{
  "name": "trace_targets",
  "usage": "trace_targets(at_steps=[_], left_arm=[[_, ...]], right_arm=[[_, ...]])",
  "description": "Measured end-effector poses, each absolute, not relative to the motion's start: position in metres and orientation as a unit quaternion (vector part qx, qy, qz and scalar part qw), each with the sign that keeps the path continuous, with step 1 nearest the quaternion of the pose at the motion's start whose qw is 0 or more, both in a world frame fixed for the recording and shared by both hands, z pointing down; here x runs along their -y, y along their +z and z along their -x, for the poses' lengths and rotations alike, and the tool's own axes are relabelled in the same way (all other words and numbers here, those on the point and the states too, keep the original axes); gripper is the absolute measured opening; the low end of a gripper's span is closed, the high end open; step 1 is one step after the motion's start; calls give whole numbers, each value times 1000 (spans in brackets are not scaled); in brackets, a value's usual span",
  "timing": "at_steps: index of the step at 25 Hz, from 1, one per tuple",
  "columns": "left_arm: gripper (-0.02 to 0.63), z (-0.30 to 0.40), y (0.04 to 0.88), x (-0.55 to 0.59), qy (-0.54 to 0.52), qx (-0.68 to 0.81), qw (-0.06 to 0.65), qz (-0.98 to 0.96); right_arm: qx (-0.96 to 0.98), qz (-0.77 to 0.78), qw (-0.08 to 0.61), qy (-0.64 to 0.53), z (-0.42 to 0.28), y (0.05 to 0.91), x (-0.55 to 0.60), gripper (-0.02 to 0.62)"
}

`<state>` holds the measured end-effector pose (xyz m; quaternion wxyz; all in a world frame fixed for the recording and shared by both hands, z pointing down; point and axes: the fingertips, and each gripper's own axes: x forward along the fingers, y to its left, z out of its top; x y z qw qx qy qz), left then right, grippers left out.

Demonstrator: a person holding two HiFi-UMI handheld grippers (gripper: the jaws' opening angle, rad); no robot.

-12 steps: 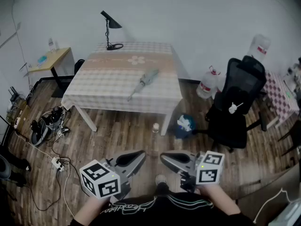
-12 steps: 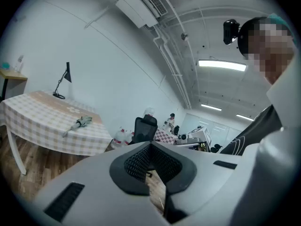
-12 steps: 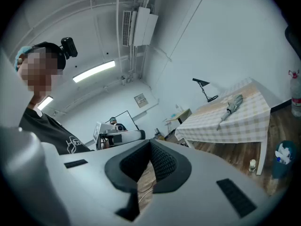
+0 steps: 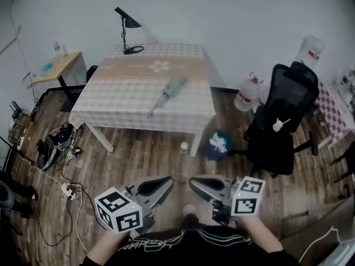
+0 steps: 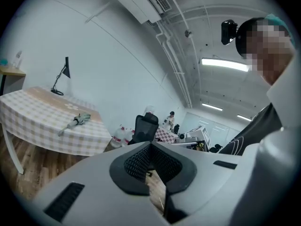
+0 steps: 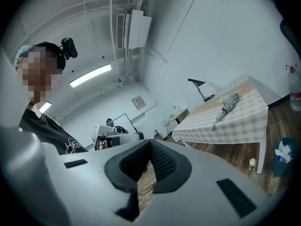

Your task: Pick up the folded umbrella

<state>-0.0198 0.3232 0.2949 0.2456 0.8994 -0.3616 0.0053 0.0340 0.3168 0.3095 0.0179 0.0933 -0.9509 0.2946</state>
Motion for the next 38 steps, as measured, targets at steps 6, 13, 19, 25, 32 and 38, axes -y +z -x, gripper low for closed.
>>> trace_targets(at_steps=[6, 13, 19, 25, 32, 38], left_arm=[[-3, 9, 316, -281, 14, 367, 269, -891], [-3, -2, 336, -212, 22, 387, 297, -873], [-2, -21, 342, -159, 26, 389, 314, -866], [-2, -30, 337, -118, 30, 401, 300, -865], [-2, -23, 339, -99, 31, 416, 292, -860], [-2, -9, 349, -74, 34, 422, 296, -856]], right_arm=[[945, -93, 15, 312, -46, 324, -275, 11], [942, -90, 12, 324, -62, 333, -208, 11], [940, -92, 7, 329, -79, 336, -152, 11], [942, -85, 6, 324, -91, 335, -112, 11], [943, -78, 6, 322, -92, 336, -89, 11], [942, -78, 18, 325, -82, 345, -63, 11]])
